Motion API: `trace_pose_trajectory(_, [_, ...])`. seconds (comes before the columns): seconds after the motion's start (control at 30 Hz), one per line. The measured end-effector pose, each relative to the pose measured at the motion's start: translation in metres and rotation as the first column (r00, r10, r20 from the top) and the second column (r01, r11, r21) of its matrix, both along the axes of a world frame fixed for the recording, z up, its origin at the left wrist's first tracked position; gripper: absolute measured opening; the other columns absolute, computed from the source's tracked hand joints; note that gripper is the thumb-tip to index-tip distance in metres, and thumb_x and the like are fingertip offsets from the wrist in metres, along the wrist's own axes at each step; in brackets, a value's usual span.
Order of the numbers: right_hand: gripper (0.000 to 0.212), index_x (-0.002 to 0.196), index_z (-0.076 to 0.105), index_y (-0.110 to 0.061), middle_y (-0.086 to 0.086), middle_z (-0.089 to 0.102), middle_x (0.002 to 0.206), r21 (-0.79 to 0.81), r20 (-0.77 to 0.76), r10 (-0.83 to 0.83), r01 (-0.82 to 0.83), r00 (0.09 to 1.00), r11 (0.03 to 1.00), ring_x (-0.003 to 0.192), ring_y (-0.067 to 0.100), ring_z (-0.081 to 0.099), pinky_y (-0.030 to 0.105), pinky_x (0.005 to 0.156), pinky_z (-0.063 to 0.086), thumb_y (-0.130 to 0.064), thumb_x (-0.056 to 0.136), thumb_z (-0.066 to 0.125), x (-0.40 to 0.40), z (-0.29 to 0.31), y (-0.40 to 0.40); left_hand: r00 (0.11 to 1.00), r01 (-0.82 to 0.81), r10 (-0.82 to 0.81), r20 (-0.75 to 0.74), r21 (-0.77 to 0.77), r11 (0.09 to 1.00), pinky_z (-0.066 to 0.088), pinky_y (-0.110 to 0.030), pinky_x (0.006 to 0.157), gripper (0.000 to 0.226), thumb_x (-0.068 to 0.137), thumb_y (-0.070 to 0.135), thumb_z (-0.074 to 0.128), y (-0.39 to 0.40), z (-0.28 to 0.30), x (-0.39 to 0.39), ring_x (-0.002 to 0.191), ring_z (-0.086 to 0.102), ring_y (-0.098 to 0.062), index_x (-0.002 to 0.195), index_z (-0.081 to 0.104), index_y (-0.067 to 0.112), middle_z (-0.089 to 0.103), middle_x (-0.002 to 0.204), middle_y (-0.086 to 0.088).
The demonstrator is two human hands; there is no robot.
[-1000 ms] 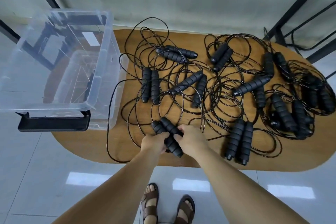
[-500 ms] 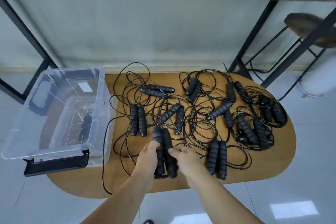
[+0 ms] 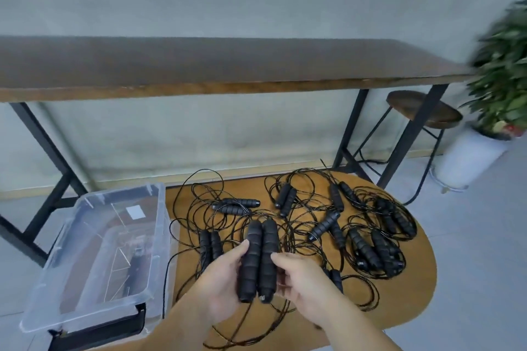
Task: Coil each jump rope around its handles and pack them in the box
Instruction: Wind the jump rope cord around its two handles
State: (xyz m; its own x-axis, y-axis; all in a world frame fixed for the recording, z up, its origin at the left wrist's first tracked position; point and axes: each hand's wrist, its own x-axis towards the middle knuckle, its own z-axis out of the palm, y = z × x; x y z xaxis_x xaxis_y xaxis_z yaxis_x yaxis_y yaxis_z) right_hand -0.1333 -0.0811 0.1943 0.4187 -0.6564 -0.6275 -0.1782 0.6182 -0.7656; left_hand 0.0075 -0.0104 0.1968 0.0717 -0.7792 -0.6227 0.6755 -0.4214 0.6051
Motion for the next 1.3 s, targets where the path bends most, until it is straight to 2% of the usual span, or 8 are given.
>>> trace_pose_trajectory(0.23, [0.022,0.100,0.070,-0.008,0.001,0.063,0.073,-0.154,-0.118,0.149,-0.166,0.982,0.974,0.062,0.013,0.055,0.022,0.056,0.045,-0.018,0.101,0.050,0.007,0.034,0.003,0.985,0.118,-0.122,-0.121,-0.041,0.992,0.032,-0.062,0.112,0.056,0.098,0.051,0.047,0.000,0.023,0.016,0.125,0.055,-0.044,0.124,0.068,0.007,0.060,0.131,-0.026])
trace_pose_trajectory(0.37, [0.028,0.092,0.070,-0.018,-0.010,0.068,0.076,-0.320,-0.311,0.211,-0.312,0.927,0.895,0.067,0.004,0.061,0.017,0.059,0.045,-0.025,0.104,0.046,0.012,0.055,0.003,0.980,0.182,-0.187,-0.072,-0.066,0.981,0.046,-0.057,0.099,0.056,0.098,0.052,0.047,-0.004,0.035,0.027,0.112,0.063,-0.041,0.131,0.063,0.010,0.061,0.130,-0.024])
trace_pose_trajectory(0.57, [0.032,0.090,0.072,-0.012,0.006,0.073,0.097,-0.472,-0.494,0.247,-0.496,0.833,0.728,0.085,0.017,0.061,0.031,0.080,0.046,-0.032,0.101,0.048,0.016,0.073,-0.007,0.970,0.205,-0.217,-0.112,-0.109,0.973,0.048,-0.039,0.066,0.054,0.090,0.047,0.055,-0.013,0.054,0.037,0.076,0.059,-0.031,0.117,0.071,0.003,0.065,0.103,-0.024])
trace_pose_trajectory(0.8, [0.019,0.078,0.072,-0.027,-0.013,0.068,0.081,-0.533,-0.537,0.251,-0.555,0.805,0.639,0.078,0.004,0.059,0.023,0.071,0.043,-0.039,0.090,0.064,0.013,0.088,-0.037,0.963,0.227,-0.237,-0.128,-0.087,0.970,0.052,-0.042,0.074,0.067,0.088,0.056,0.056,-0.027,0.061,0.046,0.080,0.059,-0.031,0.121,0.068,-0.001,0.060,0.099,-0.021])
trace_pose_trajectory(0.93, [0.007,0.097,0.066,-0.032,-0.013,0.060,0.103,-0.809,-0.338,-0.067,-0.253,0.939,0.531,0.093,-0.001,0.056,0.021,0.082,0.047,-0.033,0.095,0.059,0.015,0.099,-0.074,0.947,0.245,-0.273,-0.173,-0.164,0.955,0.053,-0.040,0.066,0.065,0.090,0.055,0.057,-0.035,0.074,0.050,0.075,0.056,-0.031,0.127,0.064,0.001,0.056,0.098,-0.022])
trace_pose_trajectory(1.03, [0.027,0.125,0.058,-0.035,-0.022,0.052,0.120,-0.831,-0.228,0.056,-0.225,0.972,0.508,0.114,-0.005,0.049,0.018,0.095,0.037,-0.035,0.105,0.040,0.024,0.108,-0.100,0.929,0.285,-0.331,-0.169,-0.247,0.926,0.049,-0.034,0.058,0.065,0.094,0.053,0.054,-0.044,0.088,0.047,0.070,0.053,-0.028,0.133,0.059,0.001,0.053,0.099,-0.021])
trace_pose_trajectory(1.17, [0.037,0.080,0.077,-0.023,-0.010,0.073,0.082,-0.564,0.103,0.140,-0.058,0.985,0.823,0.086,0.008,0.063,0.030,0.085,0.044,-0.033,0.101,0.048,0.043,0.118,-0.131,0.934,0.293,-0.341,-0.104,-0.321,0.901,0.047,-0.032,0.054,0.065,0.097,0.053,0.049,-0.064,0.109,0.044,0.066,0.052,-0.026,0.131,0.058,-0.001,0.052,0.097,-0.020])
trace_pose_trajectory(1.3, [0.051,0.060,0.063,-0.015,0.008,0.047,0.056,-0.321,0.361,0.069,0.054,0.930,0.945,0.055,0.020,0.042,0.034,0.058,0.038,-0.031,0.105,0.044,0.055,0.121,-0.154,0.975,0.185,-0.217,-0.049,-0.364,0.913,0.047,-0.032,0.052,0.066,0.097,0.052,0.047,-0.083,0.128,0.040,0.064,0.052,-0.026,0.140,0.050,0.002,0.053,0.096,-0.020])
